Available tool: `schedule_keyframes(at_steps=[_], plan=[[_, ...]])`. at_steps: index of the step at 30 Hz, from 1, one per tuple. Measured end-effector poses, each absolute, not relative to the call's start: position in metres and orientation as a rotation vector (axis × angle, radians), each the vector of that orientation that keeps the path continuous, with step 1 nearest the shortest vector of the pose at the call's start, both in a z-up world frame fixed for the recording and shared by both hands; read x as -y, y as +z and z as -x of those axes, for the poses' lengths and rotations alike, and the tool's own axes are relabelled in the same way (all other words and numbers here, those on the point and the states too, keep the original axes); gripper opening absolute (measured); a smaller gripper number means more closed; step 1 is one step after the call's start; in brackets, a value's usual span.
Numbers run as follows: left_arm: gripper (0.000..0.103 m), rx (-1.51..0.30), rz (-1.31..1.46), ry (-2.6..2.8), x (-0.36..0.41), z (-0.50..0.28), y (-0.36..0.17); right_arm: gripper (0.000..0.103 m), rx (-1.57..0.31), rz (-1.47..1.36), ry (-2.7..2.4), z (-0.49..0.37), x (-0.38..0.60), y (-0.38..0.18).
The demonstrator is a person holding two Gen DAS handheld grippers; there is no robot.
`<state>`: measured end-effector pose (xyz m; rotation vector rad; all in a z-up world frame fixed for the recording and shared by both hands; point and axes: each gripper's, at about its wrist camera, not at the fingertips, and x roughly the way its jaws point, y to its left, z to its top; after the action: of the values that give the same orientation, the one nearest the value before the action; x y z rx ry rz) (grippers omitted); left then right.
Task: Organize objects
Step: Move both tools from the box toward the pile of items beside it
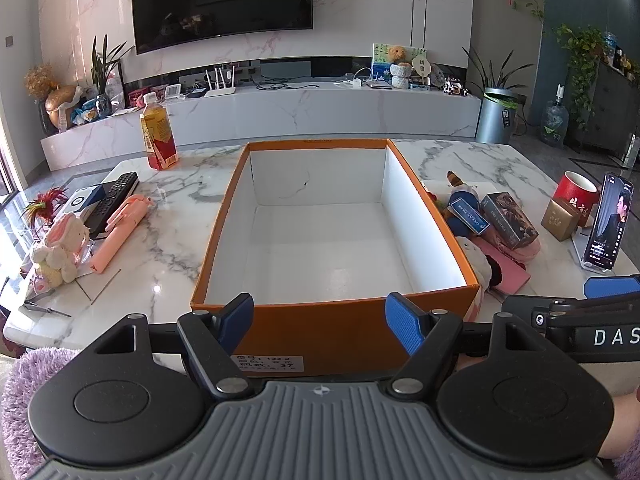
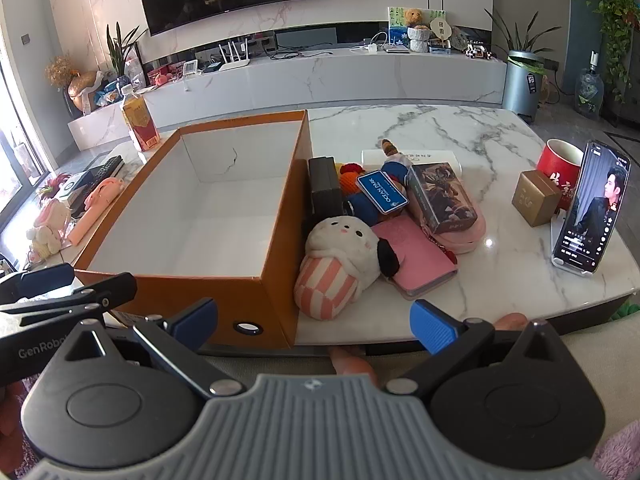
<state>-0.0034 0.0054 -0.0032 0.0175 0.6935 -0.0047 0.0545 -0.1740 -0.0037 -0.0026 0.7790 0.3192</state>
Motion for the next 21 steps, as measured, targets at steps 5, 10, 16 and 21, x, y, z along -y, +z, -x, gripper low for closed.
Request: schedule_keyframes(at_steps=[5,10,16,21], plan=[[0.086,-0.692,-0.021,-0.009,-0.005,0.003,-0.003,0.102,-0.783,0.001,0.317,-0.055,0.175,-0.004],[0.086,-0.695,-0.027,-0.018,-0.002,0.002,-0.003,0.102,-0.785,-0.002,0.316,-0.056,0.176,-0.004],[0.084,-0.683,-0.032,-0.048,0.001,0.001,-0.003,0.102,-0.796,-0.006,0.313,-0.059,0.179,-0.008],[0.079,-0.682,-0.049,-0.094,0.009,-0.006,-0.002,0.102,-0.786,-0.015,0.277,-0.066,0.194,-0.011]])
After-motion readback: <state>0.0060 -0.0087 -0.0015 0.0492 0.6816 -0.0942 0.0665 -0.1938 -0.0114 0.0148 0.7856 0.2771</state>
